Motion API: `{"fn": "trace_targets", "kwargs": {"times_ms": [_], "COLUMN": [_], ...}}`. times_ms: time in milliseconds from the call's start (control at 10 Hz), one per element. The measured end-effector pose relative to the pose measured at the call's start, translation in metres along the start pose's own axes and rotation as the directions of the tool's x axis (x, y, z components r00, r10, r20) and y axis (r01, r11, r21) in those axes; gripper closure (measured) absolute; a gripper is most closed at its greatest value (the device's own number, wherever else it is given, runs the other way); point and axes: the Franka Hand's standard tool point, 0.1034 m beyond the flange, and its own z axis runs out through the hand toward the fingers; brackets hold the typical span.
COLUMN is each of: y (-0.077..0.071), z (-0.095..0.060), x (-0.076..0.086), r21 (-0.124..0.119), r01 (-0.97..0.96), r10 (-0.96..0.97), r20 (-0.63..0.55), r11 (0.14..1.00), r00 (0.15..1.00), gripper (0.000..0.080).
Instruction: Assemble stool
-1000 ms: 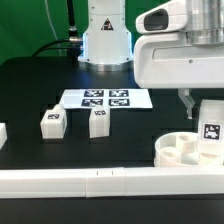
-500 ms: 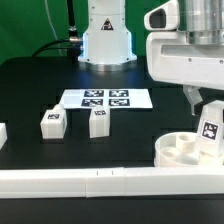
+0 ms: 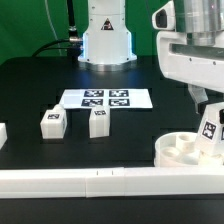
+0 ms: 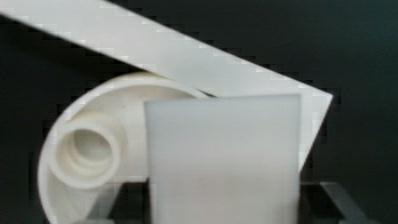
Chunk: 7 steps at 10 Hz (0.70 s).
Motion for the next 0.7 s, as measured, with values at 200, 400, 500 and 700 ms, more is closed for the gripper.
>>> {"fn": "trace_targets", "kwargs": {"times_ms": [200, 400, 500, 700], "y": [0.0016, 0.002, 0.0016, 0.0001], "z": [0.0013, 0.0016, 0.0023, 0.0024], "x": [-0.0007, 0.0011, 0.0001, 0.0001], "r21": [0.007, 0.018, 0.0, -0.011], "r01": [-0.248, -0.451, -0.546, -0.594], "r10": [0.248, 0.447, 0.543, 0.592], "r20": [0.047, 0.092, 0.099, 0.102], "r11": [0.969, 0.893, 0.838, 0.804], "r00": [0.968, 0.89, 0.834, 0.799], "gripper": [0.0461, 0.0461, 0.0461, 0.0461]}}
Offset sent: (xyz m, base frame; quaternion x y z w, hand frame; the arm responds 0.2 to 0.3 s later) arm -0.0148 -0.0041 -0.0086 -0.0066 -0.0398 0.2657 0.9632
